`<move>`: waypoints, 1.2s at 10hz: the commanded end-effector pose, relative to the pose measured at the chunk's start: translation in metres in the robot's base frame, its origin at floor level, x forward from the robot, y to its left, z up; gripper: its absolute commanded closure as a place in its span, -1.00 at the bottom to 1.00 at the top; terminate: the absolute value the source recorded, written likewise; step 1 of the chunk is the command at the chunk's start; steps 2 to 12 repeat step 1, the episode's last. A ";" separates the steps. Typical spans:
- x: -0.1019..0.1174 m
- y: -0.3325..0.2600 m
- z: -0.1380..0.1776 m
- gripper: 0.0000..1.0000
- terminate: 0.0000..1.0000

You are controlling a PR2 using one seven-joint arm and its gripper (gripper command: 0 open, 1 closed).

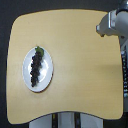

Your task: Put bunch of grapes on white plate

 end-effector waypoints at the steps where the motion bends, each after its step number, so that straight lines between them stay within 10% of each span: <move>1: -0.016 -0.025 -0.007 -1.00 1.00; 12: -0.016 -0.025 -0.007 -1.00 1.00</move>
